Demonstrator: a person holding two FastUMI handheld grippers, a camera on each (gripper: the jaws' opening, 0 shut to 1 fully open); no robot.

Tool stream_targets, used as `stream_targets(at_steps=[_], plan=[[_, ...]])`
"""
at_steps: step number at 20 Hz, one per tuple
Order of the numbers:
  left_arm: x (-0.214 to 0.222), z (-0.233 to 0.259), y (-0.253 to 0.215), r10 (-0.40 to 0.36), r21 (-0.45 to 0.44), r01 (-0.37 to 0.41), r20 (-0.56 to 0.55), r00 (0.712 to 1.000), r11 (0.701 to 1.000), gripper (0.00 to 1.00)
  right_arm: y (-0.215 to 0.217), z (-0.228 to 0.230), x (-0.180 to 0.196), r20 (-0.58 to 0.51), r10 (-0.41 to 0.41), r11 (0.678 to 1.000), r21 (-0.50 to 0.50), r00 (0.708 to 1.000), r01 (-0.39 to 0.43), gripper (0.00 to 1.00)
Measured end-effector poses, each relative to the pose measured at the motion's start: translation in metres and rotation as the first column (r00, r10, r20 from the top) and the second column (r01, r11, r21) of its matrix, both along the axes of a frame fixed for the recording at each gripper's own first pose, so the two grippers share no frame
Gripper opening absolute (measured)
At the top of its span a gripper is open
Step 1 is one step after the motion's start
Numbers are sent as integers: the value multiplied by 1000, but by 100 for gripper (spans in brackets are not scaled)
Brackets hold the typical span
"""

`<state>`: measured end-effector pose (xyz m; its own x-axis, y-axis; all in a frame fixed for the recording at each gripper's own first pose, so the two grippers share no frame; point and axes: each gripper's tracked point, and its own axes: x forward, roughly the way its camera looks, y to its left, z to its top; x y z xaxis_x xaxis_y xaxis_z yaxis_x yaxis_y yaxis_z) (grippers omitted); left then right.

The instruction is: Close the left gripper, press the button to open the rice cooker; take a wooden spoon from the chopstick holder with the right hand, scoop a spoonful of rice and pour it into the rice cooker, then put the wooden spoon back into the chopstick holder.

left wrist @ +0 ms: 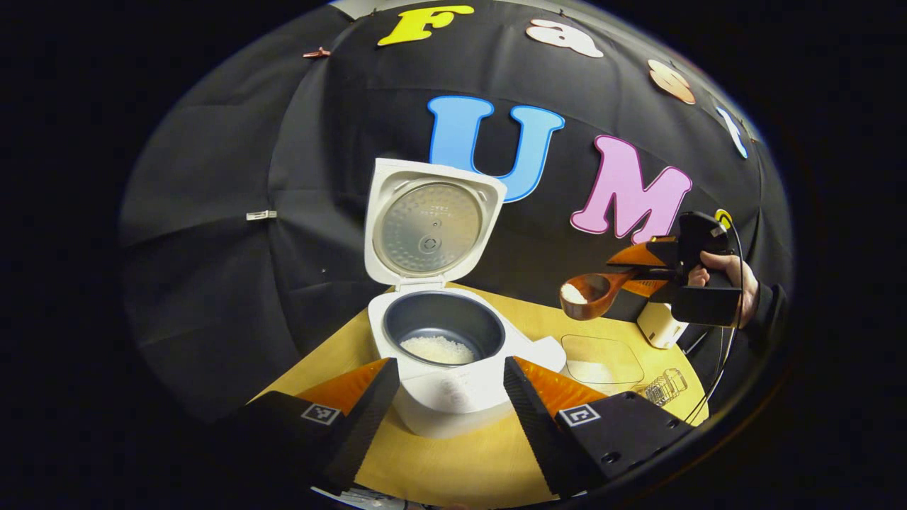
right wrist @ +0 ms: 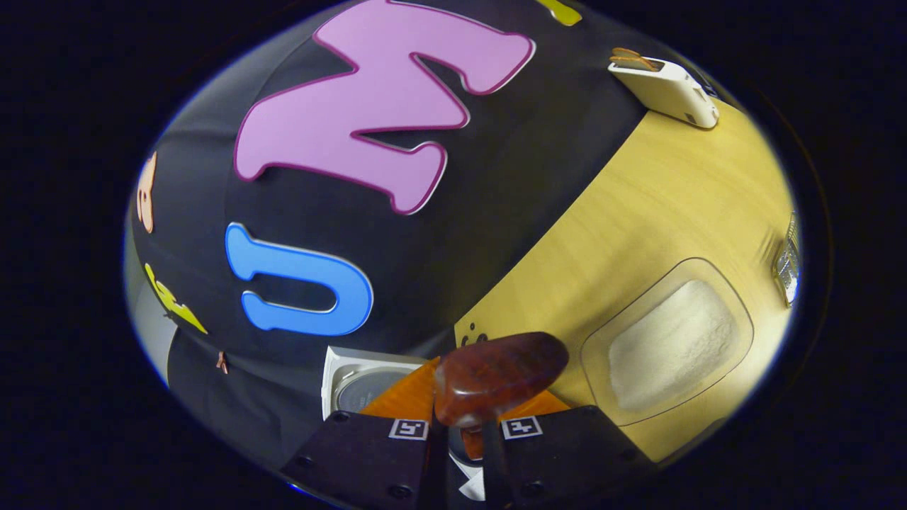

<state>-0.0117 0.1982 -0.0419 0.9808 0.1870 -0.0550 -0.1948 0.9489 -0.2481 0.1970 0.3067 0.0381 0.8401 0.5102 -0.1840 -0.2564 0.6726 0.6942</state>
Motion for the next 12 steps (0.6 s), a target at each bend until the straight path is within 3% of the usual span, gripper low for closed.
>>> stream_targets(at_steps=[4, 5, 6, 8, 11, 12], plan=[[-10, -11, 18, 31, -38, -32, -11, 999, 999, 96, 49, -13, 2, -7, 49, 998, -36, 999, -49, 22], [-12, -12, 23, 42, -45, -43, -13, 999, 998, 92, 61, -18, 6, -7, 55, 997, -53, 998, -56, 22], [-14, -15, 27, 52, -53, -53, -14, 999, 997, 96, 74, -24, 9, -5, 65, 995, -74, 998, -65, 22], [-16, -19, 37, 68, -66, -69, -20, 997, 995, 96, 103, -37, 11, 19, 98, 986, -139, 995, -95, 23], [-20, -19, 51, 91, -81, -92, -22, 996, 992, 96, 136, -47, 12, 129, 158, 947, -301, 979, -113, 23], [-21, -20, 56, 97, -87, -99, -21, 995, 991, 92, 145, -48, 10, 162, 190, 928, -351, 968, -123, 22]])
